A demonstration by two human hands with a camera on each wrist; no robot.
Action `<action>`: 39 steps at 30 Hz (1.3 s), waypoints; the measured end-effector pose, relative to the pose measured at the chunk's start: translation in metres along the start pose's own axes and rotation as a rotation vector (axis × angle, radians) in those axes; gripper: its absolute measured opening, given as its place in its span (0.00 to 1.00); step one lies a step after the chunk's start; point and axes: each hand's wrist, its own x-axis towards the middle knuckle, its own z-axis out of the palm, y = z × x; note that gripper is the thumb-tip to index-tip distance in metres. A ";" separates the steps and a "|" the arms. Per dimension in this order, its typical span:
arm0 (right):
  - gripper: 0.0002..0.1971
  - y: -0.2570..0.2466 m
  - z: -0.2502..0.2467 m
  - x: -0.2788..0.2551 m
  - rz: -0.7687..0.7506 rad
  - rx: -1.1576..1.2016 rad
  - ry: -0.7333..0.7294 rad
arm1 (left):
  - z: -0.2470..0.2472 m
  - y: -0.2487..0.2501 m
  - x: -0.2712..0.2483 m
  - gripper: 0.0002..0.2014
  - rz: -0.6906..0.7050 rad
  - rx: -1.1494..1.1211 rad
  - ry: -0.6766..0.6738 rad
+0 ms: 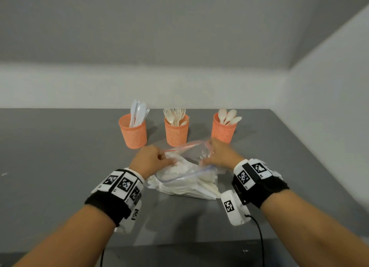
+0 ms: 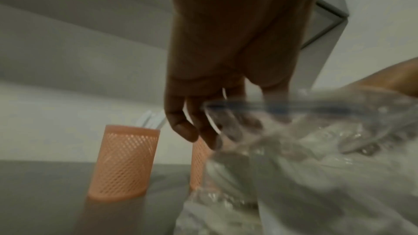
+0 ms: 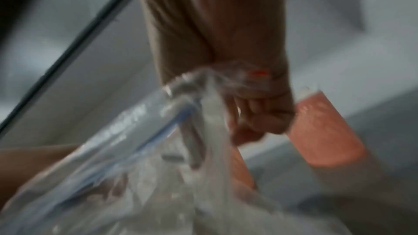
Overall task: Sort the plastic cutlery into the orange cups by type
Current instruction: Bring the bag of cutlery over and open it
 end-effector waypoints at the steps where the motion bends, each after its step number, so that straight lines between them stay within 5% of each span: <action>1: 0.15 0.007 0.008 0.002 0.073 -0.065 -0.126 | 0.004 -0.001 0.001 0.15 -0.028 0.015 0.030; 4: 0.11 0.023 0.018 0.005 0.256 0.482 -0.311 | 0.006 -0.010 0.006 0.19 -0.112 0.057 0.037; 8: 0.10 0.017 -0.001 0.011 0.115 1.335 -0.140 | -0.011 -0.007 0.015 0.33 -0.106 -0.158 0.073; 11: 0.13 0.009 -0.001 0.019 0.013 1.507 -0.029 | -0.026 -0.004 0.018 0.32 -0.132 -0.546 0.092; 15: 0.11 0.023 0.020 0.024 0.110 1.622 -0.027 | -0.017 -0.013 0.009 0.25 -0.272 -1.120 -0.047; 18: 0.10 0.039 0.039 0.023 0.278 1.500 -0.094 | 0.004 -0.037 0.006 0.19 -0.412 -1.512 -0.111; 20: 0.10 0.044 0.046 0.022 0.340 1.468 -0.110 | 0.008 -0.045 0.004 0.14 -0.389 -1.629 -0.172; 22: 0.10 0.041 0.047 0.022 0.403 1.430 -0.076 | 0.005 -0.044 0.002 0.21 -0.343 -1.528 -0.229; 24: 0.08 0.035 0.047 0.026 0.412 1.262 0.037 | 0.006 -0.039 0.000 0.17 -0.269 -1.218 -0.120; 27: 0.15 0.022 0.042 0.027 0.151 0.572 0.362 | 0.013 -0.030 -0.008 0.17 0.002 -0.693 0.157; 30: 0.19 -0.010 0.036 0.016 -0.359 0.173 0.625 | 0.020 -0.029 -0.009 0.21 0.114 -0.364 0.286; 32: 0.12 -0.027 0.039 0.013 -0.553 0.174 0.483 | 0.020 -0.027 -0.005 0.21 0.114 -0.211 0.258; 34: 0.12 -0.030 0.047 0.016 -0.509 0.073 0.172 | 0.020 -0.031 0.001 0.31 0.038 -0.104 0.134; 36: 0.30 -0.021 0.057 0.024 -0.339 -0.193 -0.066 | 0.019 -0.038 0.005 0.42 -0.052 -0.121 0.000; 39: 0.51 -0.008 0.064 0.025 -0.229 -0.401 -0.136 | 0.027 -0.049 0.002 0.49 -0.108 -0.092 -0.172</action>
